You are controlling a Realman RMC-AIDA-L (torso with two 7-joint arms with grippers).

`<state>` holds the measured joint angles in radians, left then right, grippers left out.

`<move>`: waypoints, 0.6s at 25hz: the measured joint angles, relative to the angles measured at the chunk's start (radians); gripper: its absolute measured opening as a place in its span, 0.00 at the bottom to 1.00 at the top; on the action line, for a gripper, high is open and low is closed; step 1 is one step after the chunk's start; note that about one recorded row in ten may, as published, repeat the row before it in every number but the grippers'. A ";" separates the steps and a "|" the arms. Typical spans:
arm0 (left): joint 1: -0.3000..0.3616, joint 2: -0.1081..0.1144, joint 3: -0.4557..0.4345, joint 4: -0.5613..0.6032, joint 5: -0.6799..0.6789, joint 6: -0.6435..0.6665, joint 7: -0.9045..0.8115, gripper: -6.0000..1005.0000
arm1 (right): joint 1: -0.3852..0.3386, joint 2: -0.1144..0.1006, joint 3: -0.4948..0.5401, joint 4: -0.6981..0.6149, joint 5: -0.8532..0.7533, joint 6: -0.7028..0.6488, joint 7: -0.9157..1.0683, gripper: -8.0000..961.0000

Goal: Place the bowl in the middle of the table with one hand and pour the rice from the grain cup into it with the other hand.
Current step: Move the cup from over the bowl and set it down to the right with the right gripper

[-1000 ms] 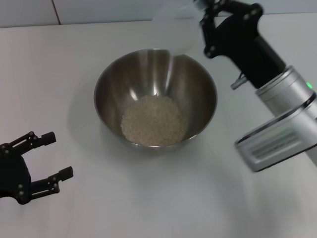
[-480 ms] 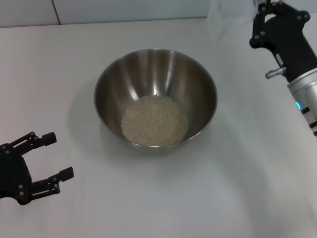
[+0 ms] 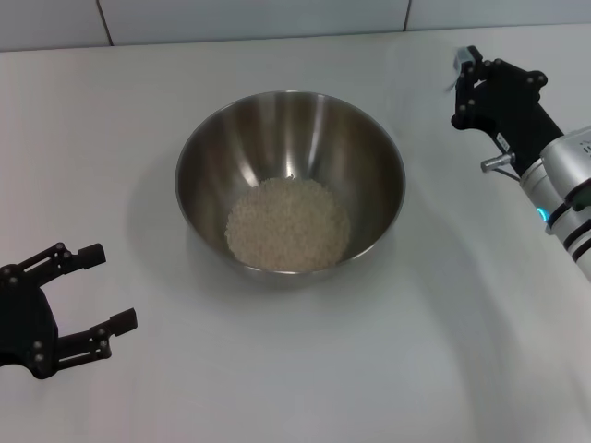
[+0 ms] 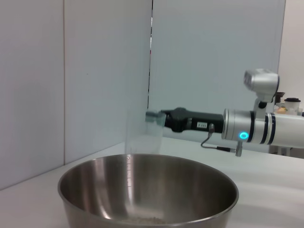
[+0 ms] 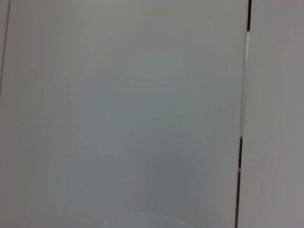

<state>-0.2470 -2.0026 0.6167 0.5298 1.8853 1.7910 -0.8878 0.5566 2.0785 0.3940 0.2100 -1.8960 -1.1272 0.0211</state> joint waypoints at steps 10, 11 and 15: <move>0.006 -0.003 0.000 0.026 0.000 0.005 -0.015 0.86 | 0.018 -0.003 0.015 -0.016 0.000 0.154 0.026 0.06; 0.006 -0.003 0.000 0.026 0.000 0.006 -0.016 0.86 | 0.021 -0.003 0.015 -0.019 0.000 0.168 0.028 0.06; 0.006 0.000 0.000 0.027 -0.001 0.006 -0.017 0.86 | 0.031 -0.003 0.016 -0.024 0.000 0.209 0.038 0.06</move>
<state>-0.2408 -2.0024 0.6166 0.5566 1.8847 1.7965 -0.9048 0.5874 2.0754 0.4096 0.1861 -1.8964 -0.9183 0.0595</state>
